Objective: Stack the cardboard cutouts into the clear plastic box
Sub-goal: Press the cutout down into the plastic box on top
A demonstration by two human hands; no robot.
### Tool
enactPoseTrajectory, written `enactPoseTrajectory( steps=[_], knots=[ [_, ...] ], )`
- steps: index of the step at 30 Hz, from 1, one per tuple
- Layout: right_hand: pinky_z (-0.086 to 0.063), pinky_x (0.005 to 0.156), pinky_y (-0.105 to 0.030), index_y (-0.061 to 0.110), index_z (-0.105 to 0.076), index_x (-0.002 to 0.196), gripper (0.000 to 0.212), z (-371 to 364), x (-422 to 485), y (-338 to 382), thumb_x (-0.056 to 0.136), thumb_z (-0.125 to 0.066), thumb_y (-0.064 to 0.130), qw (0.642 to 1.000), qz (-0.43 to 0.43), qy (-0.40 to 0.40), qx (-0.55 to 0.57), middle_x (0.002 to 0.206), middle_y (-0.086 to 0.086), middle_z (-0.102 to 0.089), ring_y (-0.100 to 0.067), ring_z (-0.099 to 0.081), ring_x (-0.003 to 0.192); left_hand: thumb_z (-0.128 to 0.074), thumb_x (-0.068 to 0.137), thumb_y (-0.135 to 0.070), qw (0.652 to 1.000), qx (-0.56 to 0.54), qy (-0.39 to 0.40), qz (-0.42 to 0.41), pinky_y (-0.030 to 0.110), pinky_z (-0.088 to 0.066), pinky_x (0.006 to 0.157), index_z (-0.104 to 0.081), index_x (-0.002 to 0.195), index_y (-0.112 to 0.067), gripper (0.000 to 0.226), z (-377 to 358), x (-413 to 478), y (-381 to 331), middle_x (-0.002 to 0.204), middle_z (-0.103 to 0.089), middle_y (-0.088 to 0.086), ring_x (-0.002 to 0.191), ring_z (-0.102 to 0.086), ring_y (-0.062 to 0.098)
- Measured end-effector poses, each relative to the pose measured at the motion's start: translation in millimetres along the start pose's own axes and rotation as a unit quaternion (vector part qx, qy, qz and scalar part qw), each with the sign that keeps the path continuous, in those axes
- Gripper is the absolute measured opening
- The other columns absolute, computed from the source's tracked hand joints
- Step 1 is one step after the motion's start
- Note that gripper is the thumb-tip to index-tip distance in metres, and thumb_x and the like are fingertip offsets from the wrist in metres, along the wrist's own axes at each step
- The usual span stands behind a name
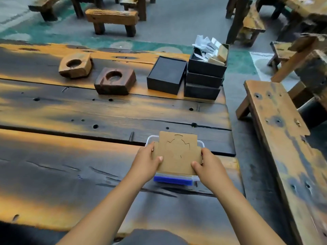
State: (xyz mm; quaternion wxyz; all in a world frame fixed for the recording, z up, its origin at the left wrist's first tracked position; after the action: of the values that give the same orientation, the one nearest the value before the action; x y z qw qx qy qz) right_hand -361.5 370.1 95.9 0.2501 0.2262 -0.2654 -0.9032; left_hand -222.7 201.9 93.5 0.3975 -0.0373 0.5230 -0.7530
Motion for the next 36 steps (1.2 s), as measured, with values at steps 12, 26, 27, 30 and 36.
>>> enactPoseTrajectory(
  steps=[12,26,27,30,36],
  knots=[
    [-0.036,0.056,-0.031,0.017,-0.047,0.089,0.011,-54,60,-45,0.086,-0.058,0.015,0.995,-0.091,0.033,-0.019,0.079,0.001,-0.055,-0.022,-0.055,0.075,-0.066,0.088,-0.012,0.993,0.088,0.019,0.075,0.041,-0.053,0.096,-0.046,0.141,-0.02,0.057,-33,67,54,0.122,-0.065,0.01,0.108,-0.064,0.027],
    [-0.045,0.068,-0.035,0.01,-0.051,0.105,0.015,-88,61,-66,0.091,-0.055,0.014,0.99,-0.105,0.027,-0.09,0.105,-0.009,-0.054,-0.028,-0.056,0.086,-0.067,0.088,-0.026,0.97,0.219,0.087,0.064,0.035,-0.05,0.085,-0.05,0.127,-0.02,0.043,-61,85,91,0.109,-0.051,0.0,0.097,-0.061,0.025],
    [-0.044,0.068,-0.034,0.009,-0.051,0.106,0.017,-89,61,-66,0.091,-0.056,0.015,0.99,-0.101,0.031,-0.095,0.107,-0.009,-0.053,-0.029,-0.057,0.087,-0.066,0.089,-0.026,0.969,0.219,0.088,0.066,0.036,-0.051,0.086,-0.049,0.125,-0.019,0.041,-62,86,91,0.112,-0.052,0.002,0.097,-0.061,0.026],
    [-0.043,0.07,-0.033,0.009,-0.049,0.112,0.024,-90,66,-66,0.09,-0.057,0.015,0.989,-0.099,0.051,-0.093,0.113,-0.01,-0.051,-0.03,-0.057,0.091,-0.067,0.088,-0.026,0.966,0.221,0.108,0.086,0.044,-0.053,0.091,-0.047,0.123,-0.02,0.04,-63,89,92,0.119,-0.055,0.006,0.102,-0.061,0.028],
    [-0.046,0.092,-0.037,0.014,-0.042,0.128,0.059,-92,82,-61,0.08,-0.07,0.032,0.982,-0.1,0.14,-0.077,0.126,-0.009,-0.044,-0.03,-0.055,0.111,-0.073,0.083,-0.03,0.946,0.265,0.166,0.088,0.038,-0.047,0.096,-0.038,0.139,-0.019,0.067,-63,104,73,0.141,-0.043,0.009,0.118,-0.056,0.03]
  ],
)
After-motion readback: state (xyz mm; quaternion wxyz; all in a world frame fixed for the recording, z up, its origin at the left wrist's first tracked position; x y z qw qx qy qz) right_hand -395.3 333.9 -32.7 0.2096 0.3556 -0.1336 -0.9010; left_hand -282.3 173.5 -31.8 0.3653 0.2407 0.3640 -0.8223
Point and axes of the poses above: each hand's wrist, its own x-axis towards the middle knuckle, its own z-axis out of the back of the hand, y = z × x, the point moved 10 cm from there along x, towards the middle knuckle
